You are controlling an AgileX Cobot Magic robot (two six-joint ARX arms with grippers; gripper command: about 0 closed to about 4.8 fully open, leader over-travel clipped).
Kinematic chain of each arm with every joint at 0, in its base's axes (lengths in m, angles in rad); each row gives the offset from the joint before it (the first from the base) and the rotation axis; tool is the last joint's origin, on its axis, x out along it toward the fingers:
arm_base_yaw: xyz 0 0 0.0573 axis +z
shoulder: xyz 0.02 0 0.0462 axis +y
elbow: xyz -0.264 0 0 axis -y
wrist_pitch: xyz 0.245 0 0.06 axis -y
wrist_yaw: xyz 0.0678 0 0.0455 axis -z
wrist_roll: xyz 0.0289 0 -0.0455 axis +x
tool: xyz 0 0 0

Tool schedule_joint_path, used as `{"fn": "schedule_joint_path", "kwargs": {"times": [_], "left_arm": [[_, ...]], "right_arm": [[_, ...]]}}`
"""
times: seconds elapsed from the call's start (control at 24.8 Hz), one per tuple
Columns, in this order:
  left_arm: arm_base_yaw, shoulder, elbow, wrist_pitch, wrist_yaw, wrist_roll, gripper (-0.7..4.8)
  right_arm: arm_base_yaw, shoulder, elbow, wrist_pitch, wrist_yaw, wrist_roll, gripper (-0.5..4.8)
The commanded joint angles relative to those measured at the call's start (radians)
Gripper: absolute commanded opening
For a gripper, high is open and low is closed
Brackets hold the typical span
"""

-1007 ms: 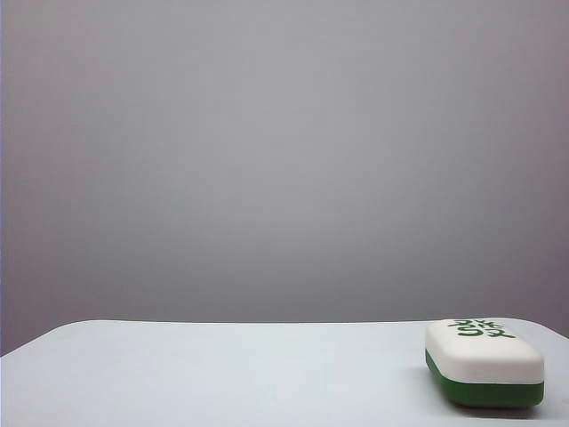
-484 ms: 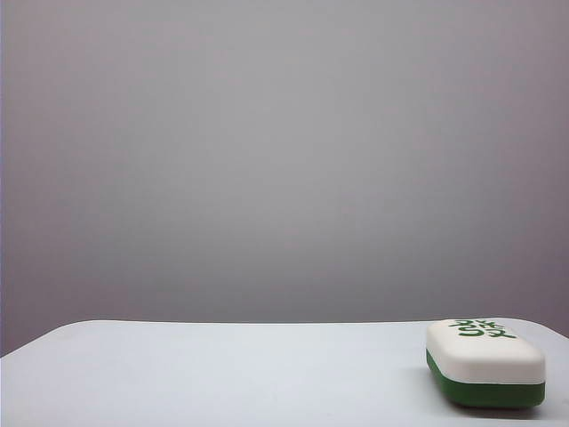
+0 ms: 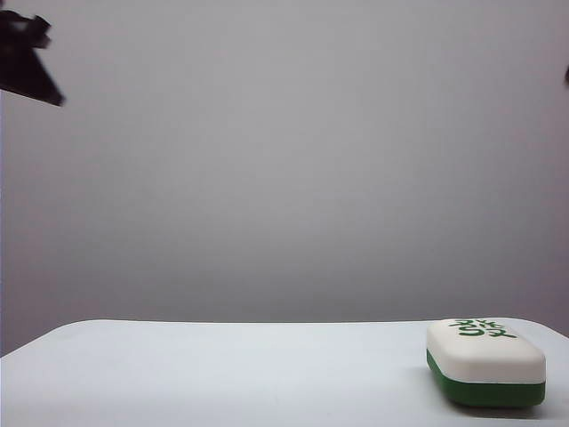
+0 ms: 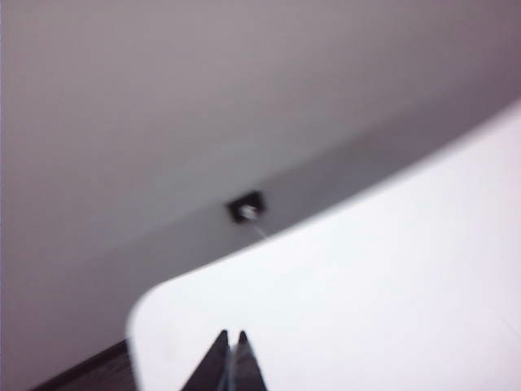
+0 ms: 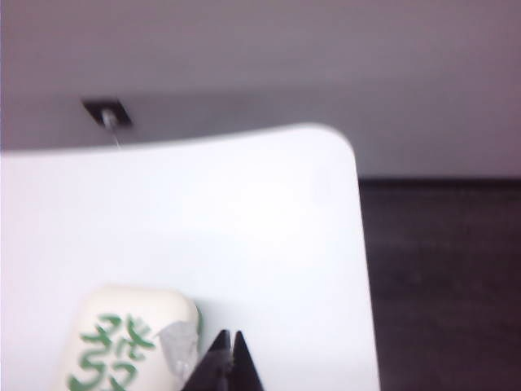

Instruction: Move the foam mahjong from the right side of the table to the left side of the table.

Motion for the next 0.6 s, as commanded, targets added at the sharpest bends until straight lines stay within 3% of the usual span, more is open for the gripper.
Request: {"fn": "schedule_joint_path", "kwargs": {"times": [0.04,0.12,0.24,0.6], "left_arm": [[-0.096,0.023,0.004,-0.042,0.012,0.088,-0.05],[-0.153,0.055,0.004,-0.054,0.012,0.043,-0.05],[-0.164,0.104,0.004,-0.053,0.011,-0.017,-0.05],[-0.163,0.157,0.004,-0.043,0.013,-0.021,-0.05]], "right_arm": [[0.000,0.149,0.001,0.099,-0.044,-0.015,-0.08],[0.001,0.265,0.000,0.156,-0.076,-0.016,-0.08],[0.001,0.394,0.001,0.204,-0.080,-0.016,-0.09],[0.002,0.638,0.001,0.313,-0.144,0.082,-0.09]]}}
